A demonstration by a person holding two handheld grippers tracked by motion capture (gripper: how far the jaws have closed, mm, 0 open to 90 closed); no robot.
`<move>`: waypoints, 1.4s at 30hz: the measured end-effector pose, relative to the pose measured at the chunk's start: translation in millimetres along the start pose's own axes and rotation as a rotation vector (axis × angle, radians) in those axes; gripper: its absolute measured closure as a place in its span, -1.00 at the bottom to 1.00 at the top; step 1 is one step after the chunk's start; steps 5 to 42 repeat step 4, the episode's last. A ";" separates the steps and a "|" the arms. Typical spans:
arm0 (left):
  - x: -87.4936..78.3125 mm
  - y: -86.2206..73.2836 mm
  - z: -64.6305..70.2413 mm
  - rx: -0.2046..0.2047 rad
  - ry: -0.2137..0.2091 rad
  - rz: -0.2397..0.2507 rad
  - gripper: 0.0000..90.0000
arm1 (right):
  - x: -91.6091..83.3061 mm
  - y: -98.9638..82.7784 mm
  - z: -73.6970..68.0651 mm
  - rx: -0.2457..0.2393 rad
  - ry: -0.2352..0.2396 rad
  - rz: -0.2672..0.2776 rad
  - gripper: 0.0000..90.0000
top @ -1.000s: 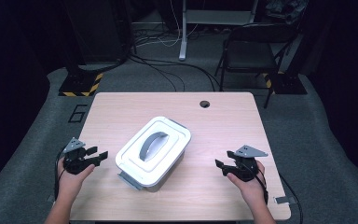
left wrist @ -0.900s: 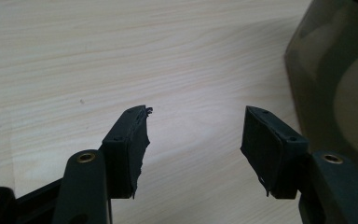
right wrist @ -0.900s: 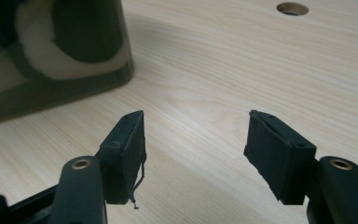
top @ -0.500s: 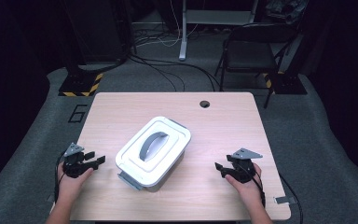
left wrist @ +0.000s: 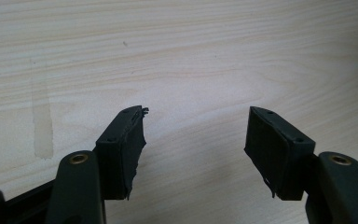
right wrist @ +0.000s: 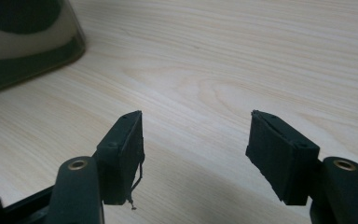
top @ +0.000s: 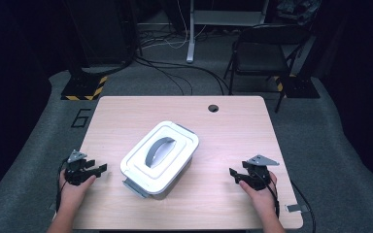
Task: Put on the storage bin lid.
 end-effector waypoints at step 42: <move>2.9 -1.3 -3.3 0.017 0.035 -0.010 -0.17 | -0.7 -4.0 5.7 0.019 -0.027 -0.010 -0.25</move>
Point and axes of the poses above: each handheld gripper's, and its own axes: x roughly forward along the jaws, y roughly out of its top, z roughly to its right, the point moved 3 cm from there along x, roughly forward along the jaws, and after that the axes turned 9 degrees about -x, right-handed, at the moved point
